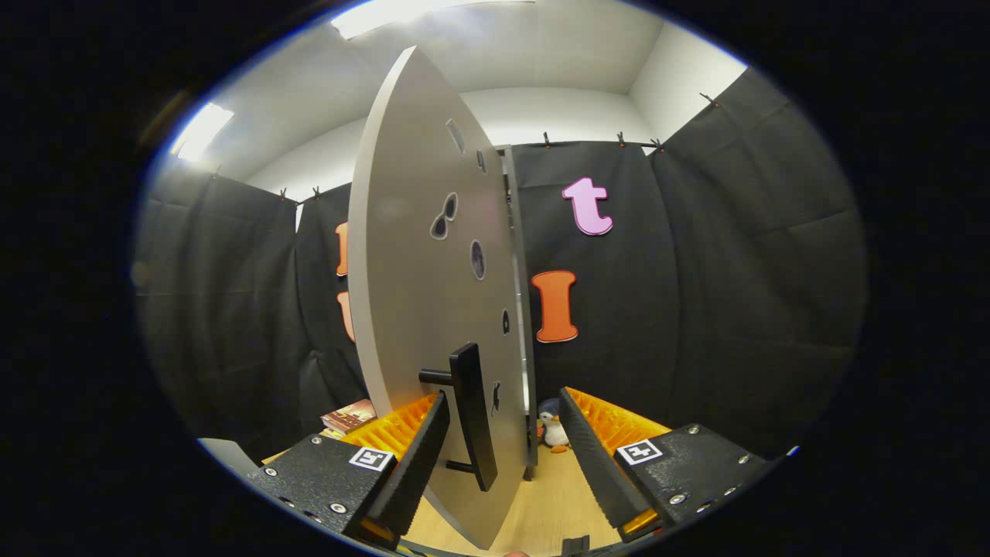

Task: Open the shoe cabinet door, grab the shoes and put them into the shoe cabinet, then close the shoe cabinet door.

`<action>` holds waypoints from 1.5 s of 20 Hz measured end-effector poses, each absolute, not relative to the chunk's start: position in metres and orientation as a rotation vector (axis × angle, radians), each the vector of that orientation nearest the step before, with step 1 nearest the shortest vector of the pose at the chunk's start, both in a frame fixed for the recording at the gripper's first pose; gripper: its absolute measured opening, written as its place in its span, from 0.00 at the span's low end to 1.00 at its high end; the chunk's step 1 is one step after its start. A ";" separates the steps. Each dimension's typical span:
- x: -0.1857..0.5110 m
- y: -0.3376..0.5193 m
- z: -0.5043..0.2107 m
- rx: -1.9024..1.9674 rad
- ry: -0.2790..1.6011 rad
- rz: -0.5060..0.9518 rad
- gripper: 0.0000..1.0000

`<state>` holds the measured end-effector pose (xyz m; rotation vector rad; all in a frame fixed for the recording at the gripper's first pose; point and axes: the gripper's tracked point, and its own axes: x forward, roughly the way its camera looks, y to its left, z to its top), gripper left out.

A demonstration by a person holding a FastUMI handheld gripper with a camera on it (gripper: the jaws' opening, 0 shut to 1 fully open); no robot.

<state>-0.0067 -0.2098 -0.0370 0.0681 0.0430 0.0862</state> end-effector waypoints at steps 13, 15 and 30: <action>0.025 -0.134 -0.041 0.057 0.040 0.132 0.90; 0.028 -0.120 -0.044 0.053 0.045 0.140 0.90; 0.100 -0.015 -0.054 0.019 0.053 0.225 0.96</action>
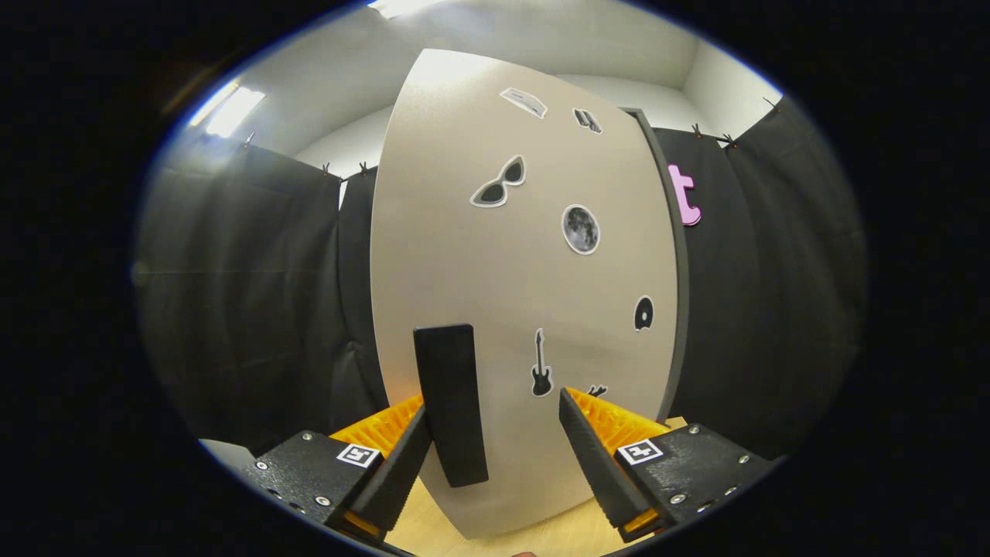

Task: Open the shoe cabinet door, grab the shoes and put them into the shoe cabinet, then close the shoe cabinet door.

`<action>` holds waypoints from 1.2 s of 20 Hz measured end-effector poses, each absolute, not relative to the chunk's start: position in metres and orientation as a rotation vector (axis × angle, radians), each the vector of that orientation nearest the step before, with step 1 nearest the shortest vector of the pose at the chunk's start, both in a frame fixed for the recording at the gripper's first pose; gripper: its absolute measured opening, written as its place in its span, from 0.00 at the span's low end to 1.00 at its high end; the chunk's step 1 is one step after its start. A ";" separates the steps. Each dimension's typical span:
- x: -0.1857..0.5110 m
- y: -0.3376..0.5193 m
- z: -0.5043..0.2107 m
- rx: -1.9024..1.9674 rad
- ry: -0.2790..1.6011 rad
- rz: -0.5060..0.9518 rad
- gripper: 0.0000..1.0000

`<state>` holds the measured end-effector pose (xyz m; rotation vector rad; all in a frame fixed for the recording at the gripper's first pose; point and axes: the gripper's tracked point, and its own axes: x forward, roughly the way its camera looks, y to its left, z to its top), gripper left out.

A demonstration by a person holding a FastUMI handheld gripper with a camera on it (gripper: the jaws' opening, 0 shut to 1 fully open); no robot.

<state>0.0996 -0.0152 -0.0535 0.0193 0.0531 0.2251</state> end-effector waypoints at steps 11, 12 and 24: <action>0.155 0.026 -0.059 0.031 0.056 0.180 0.96; 0.160 0.027 -0.059 0.032 0.053 0.176 0.96; 0.192 0.038 -0.060 0.036 0.043 0.084 0.96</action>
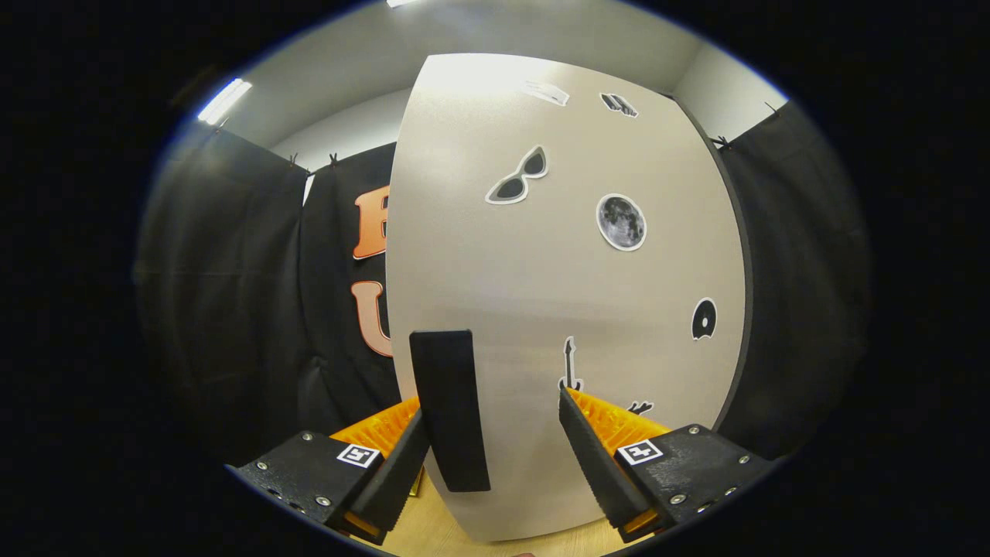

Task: Open the shoe cabinet door, grab the shoes and put them into the shoe cabinet, then close the shoe cabinet door.

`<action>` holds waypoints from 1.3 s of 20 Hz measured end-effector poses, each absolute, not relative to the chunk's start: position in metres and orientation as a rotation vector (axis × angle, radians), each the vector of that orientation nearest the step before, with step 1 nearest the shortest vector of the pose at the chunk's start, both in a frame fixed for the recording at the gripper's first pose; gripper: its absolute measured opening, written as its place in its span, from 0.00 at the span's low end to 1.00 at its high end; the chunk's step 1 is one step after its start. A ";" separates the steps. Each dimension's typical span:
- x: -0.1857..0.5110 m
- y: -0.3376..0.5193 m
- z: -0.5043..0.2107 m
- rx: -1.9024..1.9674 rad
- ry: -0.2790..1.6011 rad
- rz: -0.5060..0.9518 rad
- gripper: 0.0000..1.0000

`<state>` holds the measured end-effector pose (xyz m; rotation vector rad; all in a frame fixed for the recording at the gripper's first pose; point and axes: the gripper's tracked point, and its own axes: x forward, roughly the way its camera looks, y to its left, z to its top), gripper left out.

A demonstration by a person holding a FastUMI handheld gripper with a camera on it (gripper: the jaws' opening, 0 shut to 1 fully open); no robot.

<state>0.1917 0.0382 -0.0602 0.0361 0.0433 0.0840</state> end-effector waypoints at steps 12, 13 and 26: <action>0.208 0.043 -0.062 0.048 0.054 -0.001 0.96; 0.207 0.044 -0.060 0.057 0.048 -0.007 0.96; 0.196 0.058 -0.049 0.056 0.033 -0.020 0.96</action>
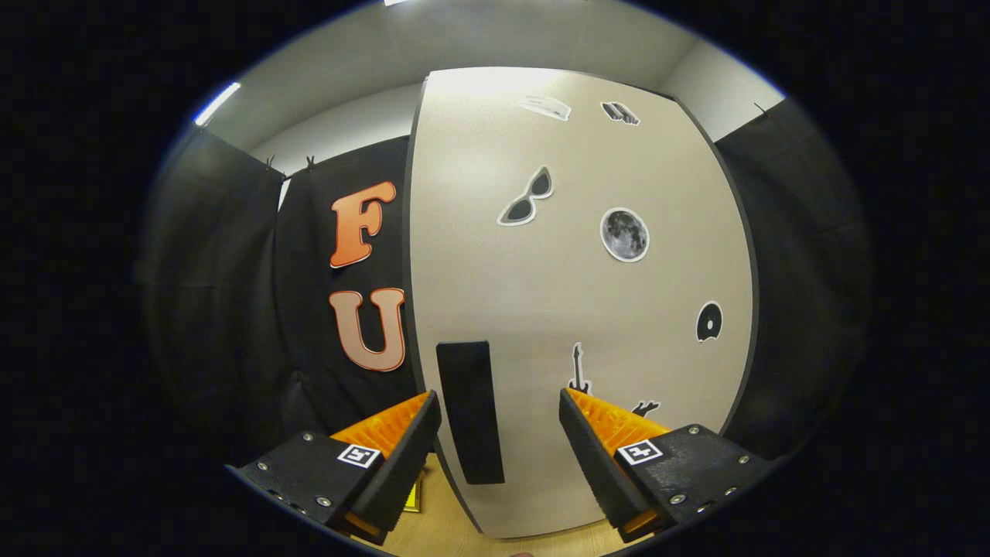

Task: Open the shoe cabinet door, grab the shoes and put them into the shoe cabinet, then close the shoe cabinet door.

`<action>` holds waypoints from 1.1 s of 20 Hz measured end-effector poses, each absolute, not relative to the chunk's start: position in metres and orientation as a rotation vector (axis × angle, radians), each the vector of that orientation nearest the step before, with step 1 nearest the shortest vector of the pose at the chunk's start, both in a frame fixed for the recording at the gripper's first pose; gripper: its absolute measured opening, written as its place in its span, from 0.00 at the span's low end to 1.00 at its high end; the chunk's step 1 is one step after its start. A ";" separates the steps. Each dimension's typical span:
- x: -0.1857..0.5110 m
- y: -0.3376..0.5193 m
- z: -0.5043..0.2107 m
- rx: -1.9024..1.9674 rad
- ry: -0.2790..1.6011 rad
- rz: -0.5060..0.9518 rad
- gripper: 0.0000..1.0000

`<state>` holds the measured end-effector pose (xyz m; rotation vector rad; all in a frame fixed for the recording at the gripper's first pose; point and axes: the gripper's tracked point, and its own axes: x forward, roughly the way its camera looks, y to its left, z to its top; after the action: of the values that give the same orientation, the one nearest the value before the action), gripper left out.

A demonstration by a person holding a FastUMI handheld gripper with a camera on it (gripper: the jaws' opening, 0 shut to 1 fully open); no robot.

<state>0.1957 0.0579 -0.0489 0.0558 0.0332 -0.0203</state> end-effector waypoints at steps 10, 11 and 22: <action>0.123 0.033 -0.030 0.045 0.028 -0.024 0.96; 0.110 0.028 -0.030 0.044 0.032 -0.026 0.96; 0.009 -0.006 -0.003 0.026 0.038 -0.021 0.96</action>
<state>0.0088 -0.0057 -0.0032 0.0265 0.0378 -0.0215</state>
